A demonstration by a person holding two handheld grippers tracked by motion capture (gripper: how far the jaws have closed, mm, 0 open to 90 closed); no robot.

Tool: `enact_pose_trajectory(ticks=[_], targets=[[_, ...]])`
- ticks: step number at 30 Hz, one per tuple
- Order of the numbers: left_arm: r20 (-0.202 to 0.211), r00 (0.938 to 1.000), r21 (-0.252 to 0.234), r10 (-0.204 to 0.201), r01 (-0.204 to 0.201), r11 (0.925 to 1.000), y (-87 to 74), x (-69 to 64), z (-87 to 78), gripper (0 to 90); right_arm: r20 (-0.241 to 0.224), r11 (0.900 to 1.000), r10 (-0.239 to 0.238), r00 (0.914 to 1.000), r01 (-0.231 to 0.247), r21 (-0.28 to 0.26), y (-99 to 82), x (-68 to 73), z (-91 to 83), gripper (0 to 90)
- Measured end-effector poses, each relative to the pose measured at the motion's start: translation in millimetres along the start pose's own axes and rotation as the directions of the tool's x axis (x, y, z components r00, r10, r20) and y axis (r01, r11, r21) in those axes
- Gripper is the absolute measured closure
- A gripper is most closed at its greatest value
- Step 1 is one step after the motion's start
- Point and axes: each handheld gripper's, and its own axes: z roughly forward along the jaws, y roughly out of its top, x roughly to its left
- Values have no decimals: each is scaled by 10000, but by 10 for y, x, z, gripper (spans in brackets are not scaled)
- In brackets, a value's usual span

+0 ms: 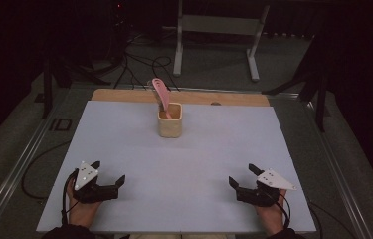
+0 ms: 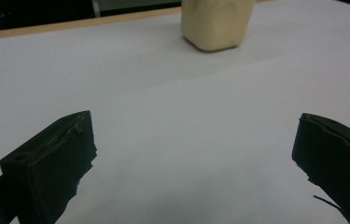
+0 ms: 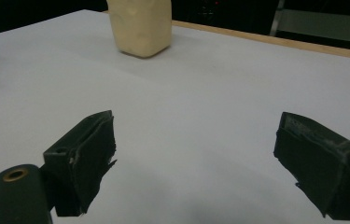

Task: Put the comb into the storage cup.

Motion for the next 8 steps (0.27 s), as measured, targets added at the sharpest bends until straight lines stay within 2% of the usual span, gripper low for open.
enact_pose_trajectory(ticks=[3,8], targets=[[-82,9997,201,213,-212,9996,4,-20,23,0,69,9999,-109,9999,108,91,-5,7,13,120],[-85,9998,261,192,-190,9995,6,-28,29,0,36,9997,-149,9999,148,185,-5,24,23,117]])
